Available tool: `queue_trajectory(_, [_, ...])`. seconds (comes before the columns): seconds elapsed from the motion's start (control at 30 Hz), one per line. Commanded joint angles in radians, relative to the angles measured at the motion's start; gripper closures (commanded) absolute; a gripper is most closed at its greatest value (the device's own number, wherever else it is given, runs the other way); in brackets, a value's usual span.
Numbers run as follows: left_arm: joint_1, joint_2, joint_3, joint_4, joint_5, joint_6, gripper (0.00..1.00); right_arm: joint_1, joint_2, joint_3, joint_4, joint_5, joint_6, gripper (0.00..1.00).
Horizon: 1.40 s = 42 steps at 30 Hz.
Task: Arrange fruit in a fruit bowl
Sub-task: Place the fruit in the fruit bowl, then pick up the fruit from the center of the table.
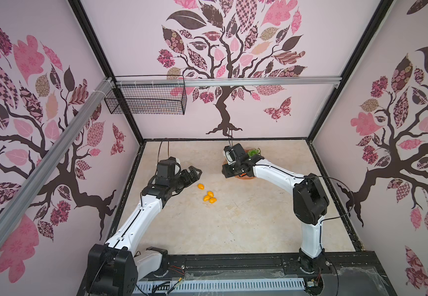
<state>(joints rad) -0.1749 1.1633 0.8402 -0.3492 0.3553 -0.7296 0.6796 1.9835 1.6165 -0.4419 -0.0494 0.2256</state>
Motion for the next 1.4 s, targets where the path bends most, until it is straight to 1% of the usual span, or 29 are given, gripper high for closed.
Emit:
queue_trajectory(0.0, [0.055, -0.038, -0.054, -0.018, 0.039, 0.009, 0.02, 0.039, 0.056, 0.076, 0.003, -0.006, -0.033, 0.54])
queue_trajectory(0.3, [0.211, -0.085, -0.127, -0.033, 0.12, 0.004, 0.02, 0.139, 0.244, 0.244, -0.043, -0.039, -0.043, 0.54])
queue_trajectory(0.43, [0.25, -0.097, -0.143, -0.034, 0.143, 0.007, 0.02, 0.156, 0.319, 0.319, -0.083, -0.041, -0.049, 0.54])
queue_trajectory(0.73, [0.254, -0.098, -0.139, -0.031, 0.151, 0.004, 0.02, 0.171, 0.454, 0.472, -0.175, -0.042, -0.074, 0.54])
queue_trajectory(0.83, [0.254, -0.098, -0.135, -0.04, 0.155, 0.01, 0.02, 0.175, 0.477, 0.516, -0.199, -0.039, -0.078, 0.55])
queue_trajectory(0.87, [0.255, -0.099, -0.135, -0.042, 0.156, 0.011, 0.02, 0.176, 0.514, 0.528, -0.205, -0.038, -0.079, 0.55])
queue_trajectory(0.93, [0.253, -0.102, -0.134, -0.045, 0.156, 0.013, 0.02, 0.179, 0.538, 0.552, -0.219, -0.032, -0.083, 0.56])
queue_trajectory(1.13, [0.255, -0.103, -0.136, -0.047, 0.156, 0.013, 0.02, 0.184, 0.594, 0.633, -0.256, -0.017, -0.091, 0.57])
queue_trajectory(1.37, [0.255, -0.098, -0.135, -0.045, 0.157, 0.013, 0.02, 0.184, 0.624, 0.662, -0.271, -0.009, -0.096, 0.6])
